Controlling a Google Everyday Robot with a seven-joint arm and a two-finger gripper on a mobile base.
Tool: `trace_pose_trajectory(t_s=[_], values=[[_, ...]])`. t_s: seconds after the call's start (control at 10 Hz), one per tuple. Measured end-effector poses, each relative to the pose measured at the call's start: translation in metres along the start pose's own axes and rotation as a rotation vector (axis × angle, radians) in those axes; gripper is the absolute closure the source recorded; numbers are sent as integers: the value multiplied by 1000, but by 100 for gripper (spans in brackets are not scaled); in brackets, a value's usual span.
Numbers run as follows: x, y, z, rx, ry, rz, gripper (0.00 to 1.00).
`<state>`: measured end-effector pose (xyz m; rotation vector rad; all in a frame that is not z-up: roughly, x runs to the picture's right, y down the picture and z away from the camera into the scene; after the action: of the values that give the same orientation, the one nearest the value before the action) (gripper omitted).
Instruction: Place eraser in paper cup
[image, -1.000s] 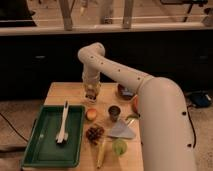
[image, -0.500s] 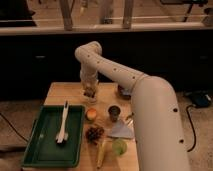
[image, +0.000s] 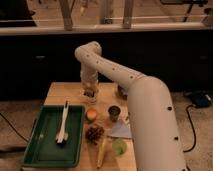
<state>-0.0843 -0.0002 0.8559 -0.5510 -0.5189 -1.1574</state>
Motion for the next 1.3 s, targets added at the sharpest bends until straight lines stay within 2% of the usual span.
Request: trace_pose_trajectory(t_s=[0.1, 0.2, 1.3], values=[[1, 2, 0, 2, -3, 5, 23], [3, 4, 0, 4, -6, 10, 20], [9, 12, -3, 61, -55, 7, 20]])
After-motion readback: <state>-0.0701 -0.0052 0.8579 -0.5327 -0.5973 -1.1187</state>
